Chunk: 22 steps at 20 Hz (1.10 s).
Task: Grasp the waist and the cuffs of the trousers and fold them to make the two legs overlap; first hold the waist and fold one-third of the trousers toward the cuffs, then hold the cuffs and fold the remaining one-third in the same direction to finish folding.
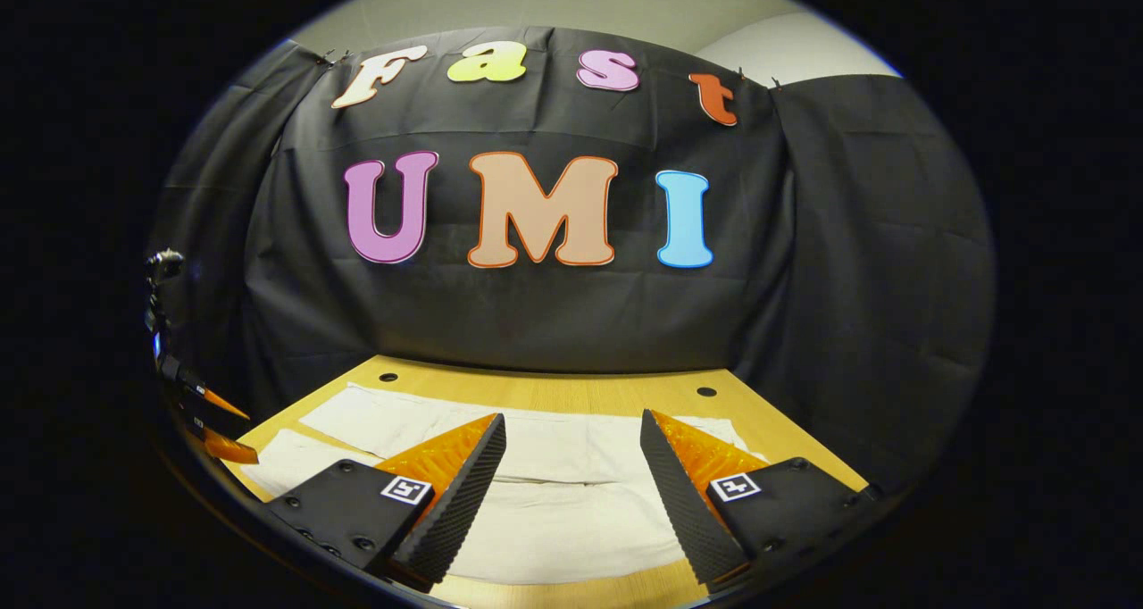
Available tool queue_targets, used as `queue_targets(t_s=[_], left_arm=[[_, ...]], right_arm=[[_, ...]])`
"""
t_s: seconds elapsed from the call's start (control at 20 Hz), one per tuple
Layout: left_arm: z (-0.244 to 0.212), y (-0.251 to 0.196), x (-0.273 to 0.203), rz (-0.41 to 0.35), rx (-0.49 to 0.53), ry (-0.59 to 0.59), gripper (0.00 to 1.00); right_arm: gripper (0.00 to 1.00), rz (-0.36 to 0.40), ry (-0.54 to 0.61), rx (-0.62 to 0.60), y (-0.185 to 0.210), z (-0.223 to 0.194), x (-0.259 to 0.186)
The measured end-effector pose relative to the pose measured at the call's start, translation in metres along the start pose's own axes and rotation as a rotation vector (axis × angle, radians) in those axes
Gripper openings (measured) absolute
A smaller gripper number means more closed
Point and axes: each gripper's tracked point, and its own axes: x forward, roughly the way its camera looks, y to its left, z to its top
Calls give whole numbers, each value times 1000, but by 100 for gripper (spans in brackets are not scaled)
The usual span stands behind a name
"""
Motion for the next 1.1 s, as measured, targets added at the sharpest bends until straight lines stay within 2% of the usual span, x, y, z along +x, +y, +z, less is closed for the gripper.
queue_targets(t_s=[0.4, 0.55, 0.75, 1.1], left_arm=[[-64, -3, -18, -243, 193, 331, 92], [-88, 9, -21, -257, 299, 445, 90], [-112, 23, -28, -278, 382, 557, 89], [-141, 42, -26, -282, 474, 648, 86]], right_arm=[[98, -51, 70, -32, -27, -22, -15], [98, -90, 78, -17, -41, -22, -24], [97, -127, 106, -21, -52, -30, -31], [98, -143, 150, -32, -57, -44, -33]])
